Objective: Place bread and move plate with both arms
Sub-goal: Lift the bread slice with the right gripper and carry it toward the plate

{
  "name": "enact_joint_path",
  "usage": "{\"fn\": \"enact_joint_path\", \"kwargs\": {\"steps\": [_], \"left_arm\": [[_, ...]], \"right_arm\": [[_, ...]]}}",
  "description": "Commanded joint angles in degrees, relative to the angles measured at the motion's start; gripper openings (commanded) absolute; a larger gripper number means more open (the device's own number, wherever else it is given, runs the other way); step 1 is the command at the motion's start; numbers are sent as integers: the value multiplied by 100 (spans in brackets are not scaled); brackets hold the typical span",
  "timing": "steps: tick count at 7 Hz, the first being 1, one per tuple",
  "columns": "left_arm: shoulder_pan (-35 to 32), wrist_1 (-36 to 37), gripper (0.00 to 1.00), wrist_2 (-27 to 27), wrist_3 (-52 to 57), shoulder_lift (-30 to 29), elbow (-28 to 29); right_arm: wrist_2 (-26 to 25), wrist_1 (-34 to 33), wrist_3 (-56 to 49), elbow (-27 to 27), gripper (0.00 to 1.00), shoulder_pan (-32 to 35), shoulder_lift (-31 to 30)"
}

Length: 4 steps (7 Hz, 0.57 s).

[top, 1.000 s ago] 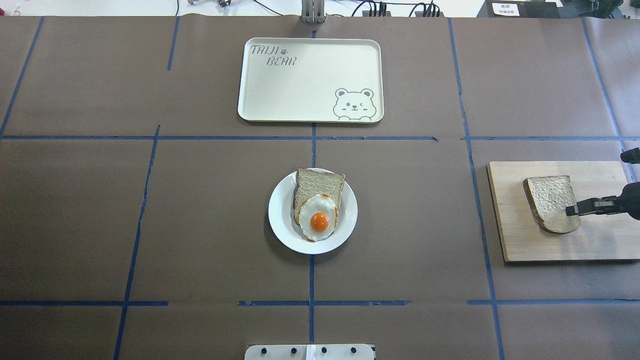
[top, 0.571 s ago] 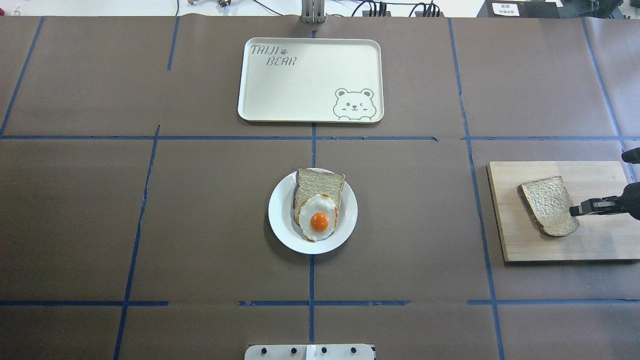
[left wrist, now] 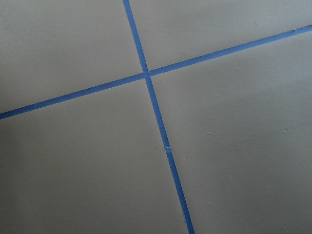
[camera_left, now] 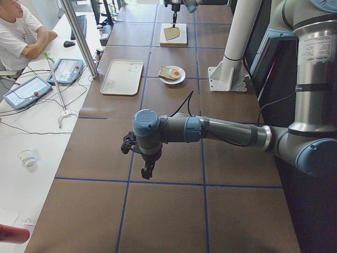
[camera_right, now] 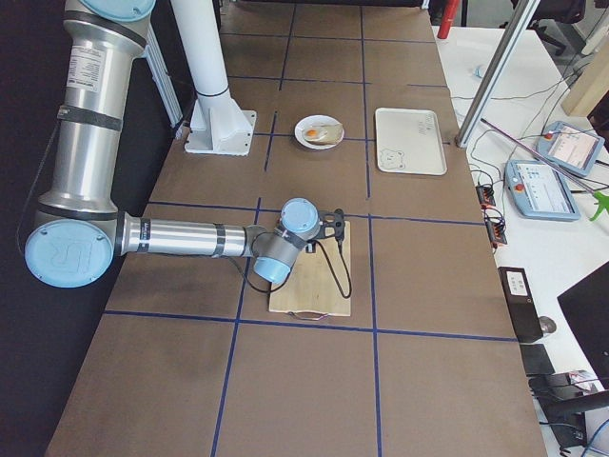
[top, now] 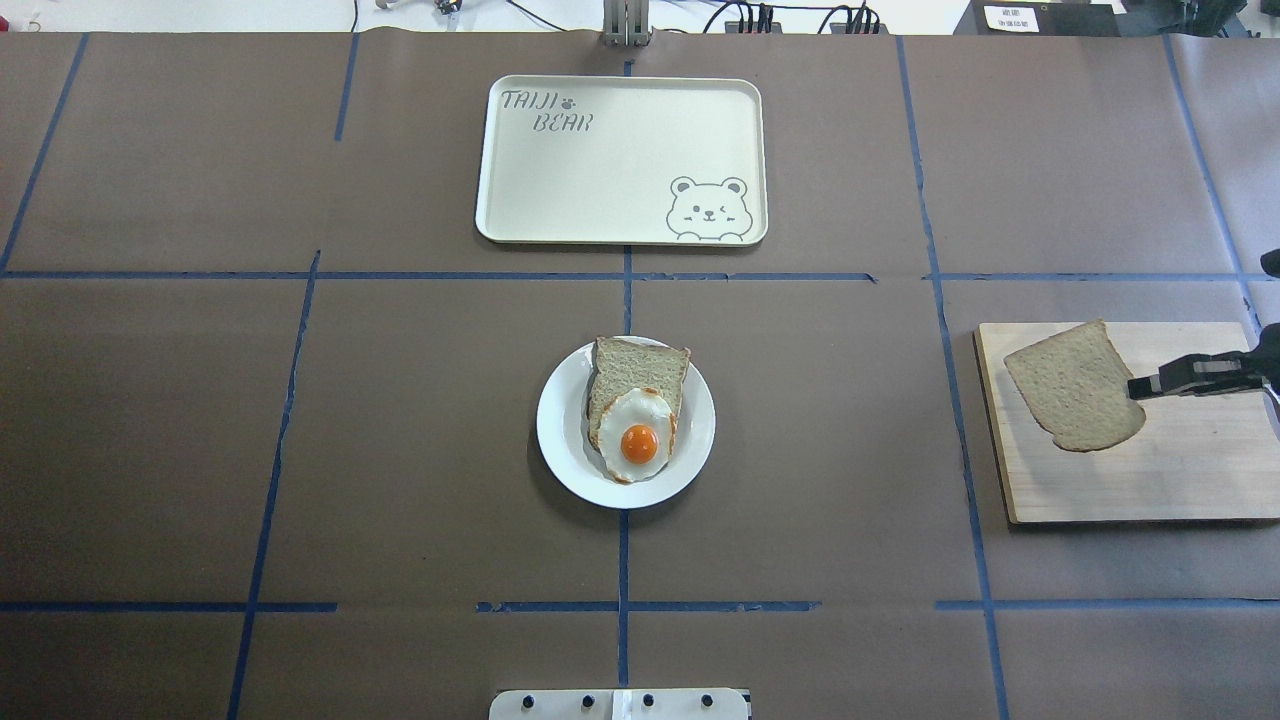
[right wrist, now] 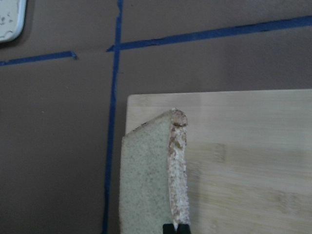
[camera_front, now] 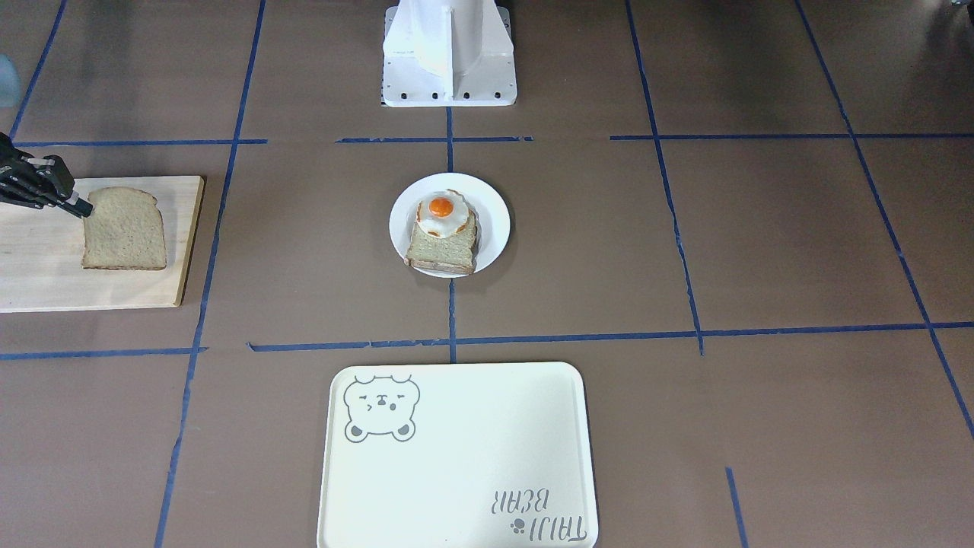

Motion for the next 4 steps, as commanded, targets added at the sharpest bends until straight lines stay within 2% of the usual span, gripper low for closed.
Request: {"fn": "enact_joint_path", "kwargs": {"steps": [1,3,4], "left_arm": [[-4,-1,100,7,0,-7,1],[-4,-1,100,7,0,-7,1],[-4,-1,100,-2,0,-7,1]], "right_arm": [[37,-873,698,438,0,-126,1005],[-216,-1743,1505,430,0,-661,2462],[-853,-2025,2005,421,0,-1282,3139]]}}
